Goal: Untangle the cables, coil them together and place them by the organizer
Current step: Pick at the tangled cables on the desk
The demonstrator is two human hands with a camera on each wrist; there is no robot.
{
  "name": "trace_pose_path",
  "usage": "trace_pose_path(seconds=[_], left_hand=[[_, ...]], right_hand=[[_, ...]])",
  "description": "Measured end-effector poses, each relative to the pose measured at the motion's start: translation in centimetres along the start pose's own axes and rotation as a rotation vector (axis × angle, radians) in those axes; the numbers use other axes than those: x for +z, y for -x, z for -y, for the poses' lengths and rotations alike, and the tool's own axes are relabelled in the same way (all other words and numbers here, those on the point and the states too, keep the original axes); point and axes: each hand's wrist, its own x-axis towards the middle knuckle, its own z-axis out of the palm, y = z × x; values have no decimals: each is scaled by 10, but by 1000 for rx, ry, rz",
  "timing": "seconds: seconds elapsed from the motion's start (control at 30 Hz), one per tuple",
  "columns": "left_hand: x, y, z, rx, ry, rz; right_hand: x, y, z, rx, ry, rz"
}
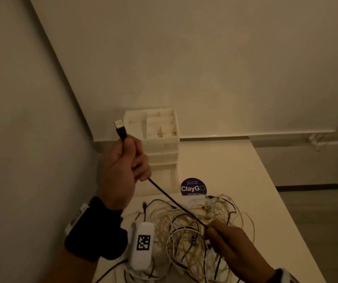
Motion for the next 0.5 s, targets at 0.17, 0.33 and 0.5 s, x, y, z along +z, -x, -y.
trace_pose_path(seconds=[0.17,0.33,0.5], left_hand=[[-29,-2,-15,123,-219,-59],[-15,25,14,222,-900,225],[34,49,62,31,-942,427]], right_hand=[[4,-14,-16,78,-88,13],[-2,-28,-3,36,-16,-55],[-14,-40,26,-33,-101,-62]])
